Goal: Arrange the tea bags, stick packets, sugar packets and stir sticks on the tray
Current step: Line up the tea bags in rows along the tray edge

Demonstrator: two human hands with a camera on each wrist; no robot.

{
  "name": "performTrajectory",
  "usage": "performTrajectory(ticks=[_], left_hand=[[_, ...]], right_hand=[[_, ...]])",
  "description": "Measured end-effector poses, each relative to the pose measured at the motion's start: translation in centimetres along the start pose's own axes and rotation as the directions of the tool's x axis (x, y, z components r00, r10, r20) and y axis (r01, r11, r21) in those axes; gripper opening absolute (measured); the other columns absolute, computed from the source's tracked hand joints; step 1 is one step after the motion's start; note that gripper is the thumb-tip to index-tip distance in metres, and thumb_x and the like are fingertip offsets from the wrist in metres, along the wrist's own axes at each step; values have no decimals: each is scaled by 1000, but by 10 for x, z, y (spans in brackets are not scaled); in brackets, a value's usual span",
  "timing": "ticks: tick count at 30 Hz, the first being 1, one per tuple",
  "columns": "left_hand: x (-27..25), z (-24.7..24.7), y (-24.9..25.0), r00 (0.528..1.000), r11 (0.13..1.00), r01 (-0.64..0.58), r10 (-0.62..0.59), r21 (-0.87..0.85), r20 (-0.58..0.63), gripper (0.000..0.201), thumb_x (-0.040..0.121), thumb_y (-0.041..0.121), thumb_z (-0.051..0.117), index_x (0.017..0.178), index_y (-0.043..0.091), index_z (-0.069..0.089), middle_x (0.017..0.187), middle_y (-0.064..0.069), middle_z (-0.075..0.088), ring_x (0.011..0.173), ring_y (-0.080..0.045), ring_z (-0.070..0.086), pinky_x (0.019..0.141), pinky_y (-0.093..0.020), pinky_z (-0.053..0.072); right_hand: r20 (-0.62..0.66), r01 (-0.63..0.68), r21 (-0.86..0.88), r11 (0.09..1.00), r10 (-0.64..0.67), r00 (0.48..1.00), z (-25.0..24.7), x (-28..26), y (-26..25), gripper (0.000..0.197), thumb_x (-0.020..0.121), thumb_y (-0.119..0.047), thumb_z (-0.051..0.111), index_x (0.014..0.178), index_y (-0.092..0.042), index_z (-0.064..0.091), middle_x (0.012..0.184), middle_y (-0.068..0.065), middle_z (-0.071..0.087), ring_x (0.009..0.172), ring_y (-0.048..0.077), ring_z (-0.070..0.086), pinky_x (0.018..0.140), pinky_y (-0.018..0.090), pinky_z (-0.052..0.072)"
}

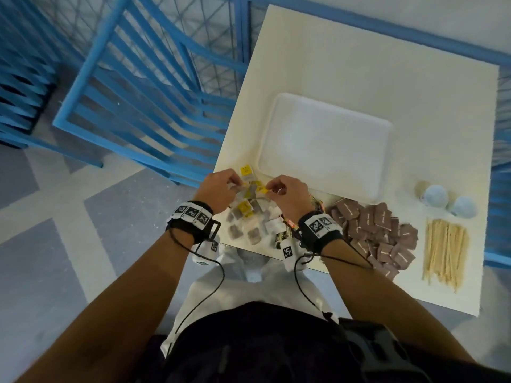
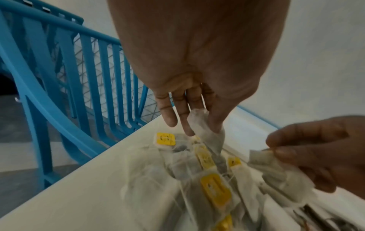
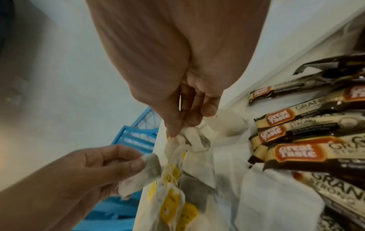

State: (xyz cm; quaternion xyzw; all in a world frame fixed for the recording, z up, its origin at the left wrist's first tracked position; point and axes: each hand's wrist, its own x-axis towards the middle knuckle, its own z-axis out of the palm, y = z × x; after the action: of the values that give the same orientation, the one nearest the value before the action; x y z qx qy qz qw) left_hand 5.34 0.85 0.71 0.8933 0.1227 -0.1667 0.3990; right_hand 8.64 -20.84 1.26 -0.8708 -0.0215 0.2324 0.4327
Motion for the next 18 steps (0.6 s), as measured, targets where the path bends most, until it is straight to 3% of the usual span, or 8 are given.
performTrajectory(ticks=[2,4,7,11,13,15,17,18], left_hand=[[6,-6,0,1000,998,7,-7,-57,-10,4,95,21,68,99,22,68,97,6,69,91,-14,64,68,-14,44],[13,-12,2,1000,994,6,-7,-109,-2,17,98,12,61,113,15,69,106,2,67,97,-13,61,75,-13,44],[23,-14,2,994,959,65,-37,-277,107,18,99,12,58,109,13,73,113,-8,72,103,-24,69,91,-36,57],[24,-15,9,955,771,263,-125,-580,267,21,101,4,56,90,13,71,116,-18,66,116,-40,64,94,-55,58],[25,-17,17,917,570,386,-150,-726,369,17,104,4,50,98,3,67,119,-24,63,110,-40,65,90,-55,59],[26,-20,19,865,416,490,-125,-766,486,30,108,22,47,113,-2,64,117,-24,64,99,-35,67,87,-50,60],[29,-22,18,828,376,541,-81,-753,555,47,105,42,48,124,1,65,111,-21,69,95,-33,68,90,-50,57],[31,-22,16,826,389,539,-68,-747,560,46,104,41,51,126,3,65,110,-20,69,95,-34,68,91,-51,57]], right_hand=[[-36,-15,22,1000,15,999,-4,-2,-3,12,79,-21,83,85,-24,74,84,-8,74,77,6,66,76,20,53],[-63,-1,45,999,4,998,-7,-3,-10,12,79,-23,84,86,-24,75,85,-8,74,82,7,69,78,19,55],[-116,30,143,989,-14,993,-6,-3,-25,12,80,-21,84,88,-21,76,85,-7,74,81,8,69,75,18,53],[-190,65,313,947,-5,982,7,-1,-43,13,82,-10,81,93,-13,74,84,-2,73,77,9,67,71,22,53],[-200,50,292,955,10,980,16,2,-48,13,82,-9,80,94,-13,74,86,5,73,77,9,66,73,23,54],[-206,31,238,971,19,978,24,5,-50,12,82,-12,81,92,-15,75,86,6,72,75,8,64,74,21,54],[-199,7,210,978,36,979,29,9,-52,12,82,-14,81,91,-17,74,85,1,72,75,6,64,74,18,54],[-184,1,196,981,36,982,29,11,-53,12,82,-14,81,91,-19,74,86,-2,72,75,6,65,74,17,54]])
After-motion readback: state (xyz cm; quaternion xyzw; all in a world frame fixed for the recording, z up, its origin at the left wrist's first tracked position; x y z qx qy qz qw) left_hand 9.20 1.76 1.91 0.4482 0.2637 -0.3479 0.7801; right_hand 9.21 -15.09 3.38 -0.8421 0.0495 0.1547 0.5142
